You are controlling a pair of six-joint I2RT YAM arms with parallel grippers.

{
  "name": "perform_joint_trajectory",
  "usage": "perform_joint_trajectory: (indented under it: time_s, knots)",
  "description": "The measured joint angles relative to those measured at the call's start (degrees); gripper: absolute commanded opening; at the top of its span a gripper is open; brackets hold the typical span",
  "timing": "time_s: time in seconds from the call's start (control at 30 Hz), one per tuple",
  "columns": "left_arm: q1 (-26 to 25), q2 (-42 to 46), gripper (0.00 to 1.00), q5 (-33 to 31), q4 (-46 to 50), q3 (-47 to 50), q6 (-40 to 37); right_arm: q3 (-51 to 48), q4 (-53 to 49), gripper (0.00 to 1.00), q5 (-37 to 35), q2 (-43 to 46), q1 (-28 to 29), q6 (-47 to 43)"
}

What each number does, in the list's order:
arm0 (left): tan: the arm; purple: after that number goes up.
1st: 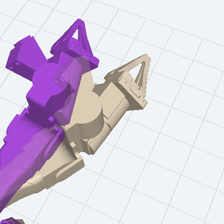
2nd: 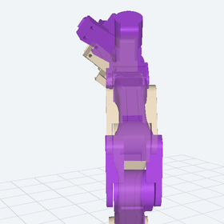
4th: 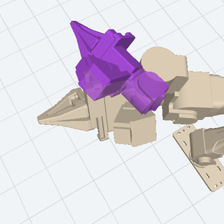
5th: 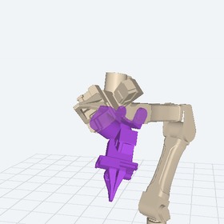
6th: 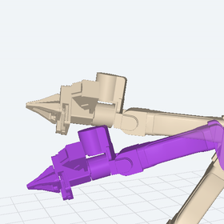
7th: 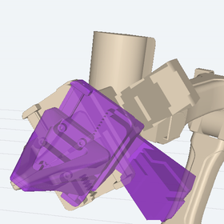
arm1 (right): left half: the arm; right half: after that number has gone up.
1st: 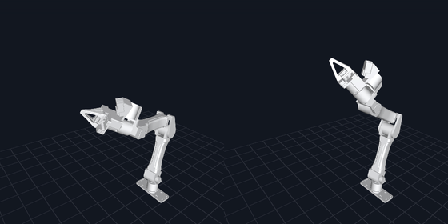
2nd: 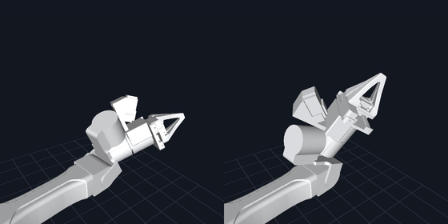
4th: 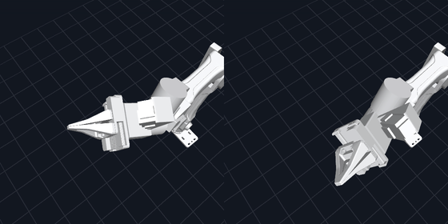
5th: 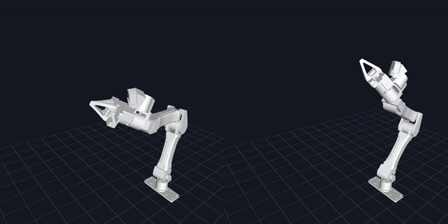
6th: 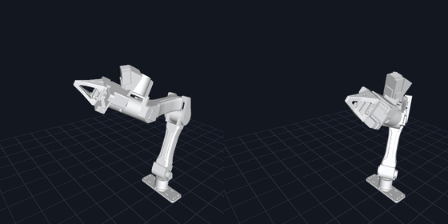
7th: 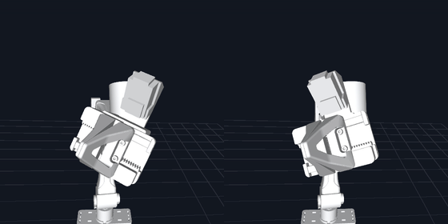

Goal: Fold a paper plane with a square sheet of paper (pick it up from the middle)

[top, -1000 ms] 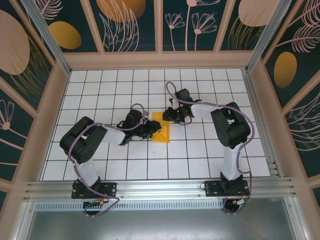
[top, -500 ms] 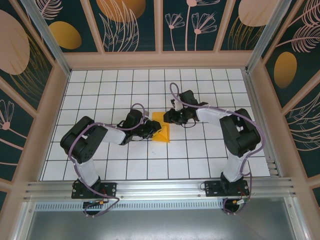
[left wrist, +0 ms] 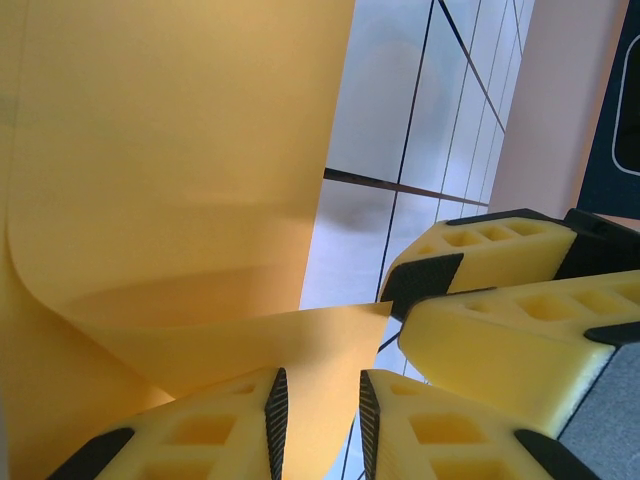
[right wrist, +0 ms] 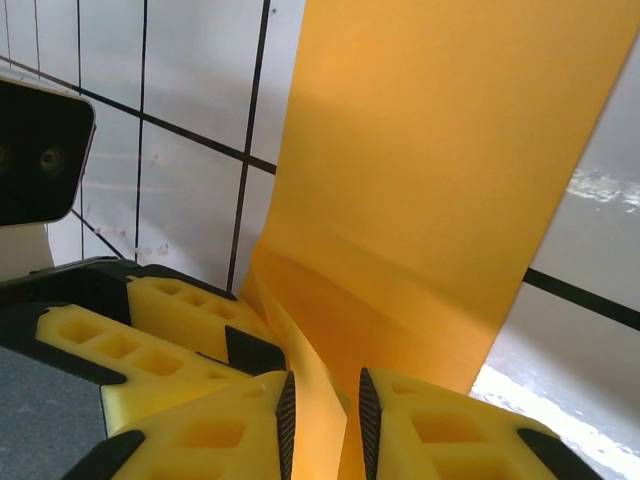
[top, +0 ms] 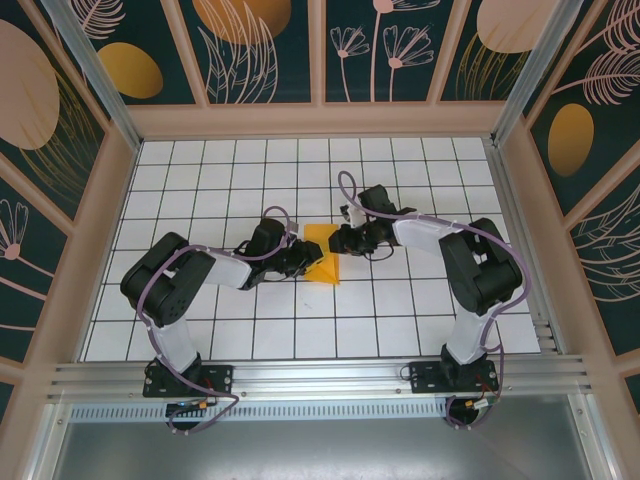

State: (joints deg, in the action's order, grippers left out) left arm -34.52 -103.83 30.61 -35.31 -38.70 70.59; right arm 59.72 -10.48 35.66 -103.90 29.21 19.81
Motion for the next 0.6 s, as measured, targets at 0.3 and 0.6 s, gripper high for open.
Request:
perform_joint_trajectory:
  time_s: [0.3, 0.6]
  knots:
    - [0.00, 0.00, 0.30, 0.02, 0.02, -0.07, 0.00, -0.33, 0.00, 0.09, 0.15, -0.20, 0.13, -0.15]
    - [0.00, 0.00, 0.35, 0.22, 0.13, -1.68, -0.46, -1.53, 0.00, 0.06, -3.41, -0.20, 0.13, -0.20]
